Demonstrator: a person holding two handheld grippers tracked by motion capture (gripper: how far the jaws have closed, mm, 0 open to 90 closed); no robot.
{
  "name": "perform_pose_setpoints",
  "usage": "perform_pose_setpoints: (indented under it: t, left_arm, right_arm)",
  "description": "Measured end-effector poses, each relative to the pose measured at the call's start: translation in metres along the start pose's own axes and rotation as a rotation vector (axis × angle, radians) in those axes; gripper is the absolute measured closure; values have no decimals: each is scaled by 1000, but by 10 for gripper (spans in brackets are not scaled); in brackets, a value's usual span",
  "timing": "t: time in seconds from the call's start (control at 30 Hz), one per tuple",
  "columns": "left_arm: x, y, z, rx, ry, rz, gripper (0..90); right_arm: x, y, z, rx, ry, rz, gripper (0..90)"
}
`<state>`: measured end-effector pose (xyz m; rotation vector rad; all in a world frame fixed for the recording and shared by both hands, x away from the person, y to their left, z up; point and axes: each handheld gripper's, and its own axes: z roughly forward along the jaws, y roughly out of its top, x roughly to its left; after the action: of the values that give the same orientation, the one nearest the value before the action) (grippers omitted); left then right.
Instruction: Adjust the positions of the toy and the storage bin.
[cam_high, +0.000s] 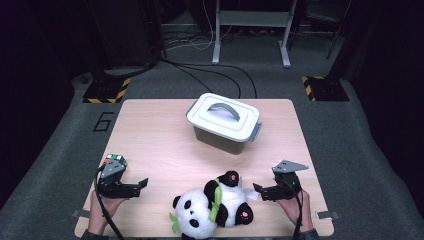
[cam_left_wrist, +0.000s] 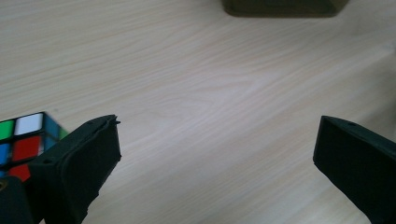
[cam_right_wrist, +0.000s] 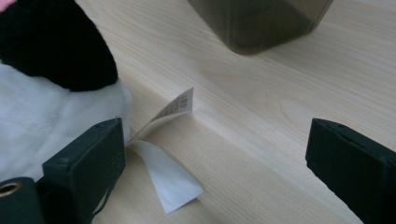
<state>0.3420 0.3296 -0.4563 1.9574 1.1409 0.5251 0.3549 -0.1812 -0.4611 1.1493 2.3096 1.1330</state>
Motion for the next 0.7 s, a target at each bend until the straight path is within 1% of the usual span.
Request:
perform_pose_setpoints:
  t: [0.07,0.17,0.2,0.3,0.33,0.37,0.4,0.43,0.47,0.53,0.7]
  left_arm:
    - [-7,0,4,8,-22,15,1]
    - [-15,0,9,19,-54,39,2]
    - [-18,0,10,25,-77,45,1]
    - [-25,1,12,26,-115,61,1]
    - [-28,2,13,25,-130,62,1]
    - [-28,2,13,25,-130,62,1]
    - [-35,3,14,23,-157,66,0]
    - [-39,4,15,26,-174,68,0]
    - [-41,4,16,25,-179,75,0]
    - [-48,5,18,24,-203,87,0]
    - [-58,9,21,23,-264,88,1]
  right_arm:
    - [4,3,-1,-6,1,-8,40]
    - [10,7,-2,-12,17,-17,40]
    - [12,9,-3,-16,23,-21,40]
    - [18,12,-3,-24,34,-36,40]
    - [20,13,-3,-25,38,-38,40]
    - [22,15,-3,-24,43,-41,40]
    - [25,16,-3,-24,48,-46,41]
    - [26,17,-3,-23,50,-47,41]
    - [29,19,-3,-22,56,-52,41]
    - [31,21,-3,-25,64,-61,42]
    - [37,26,-4,-44,87,-68,46]
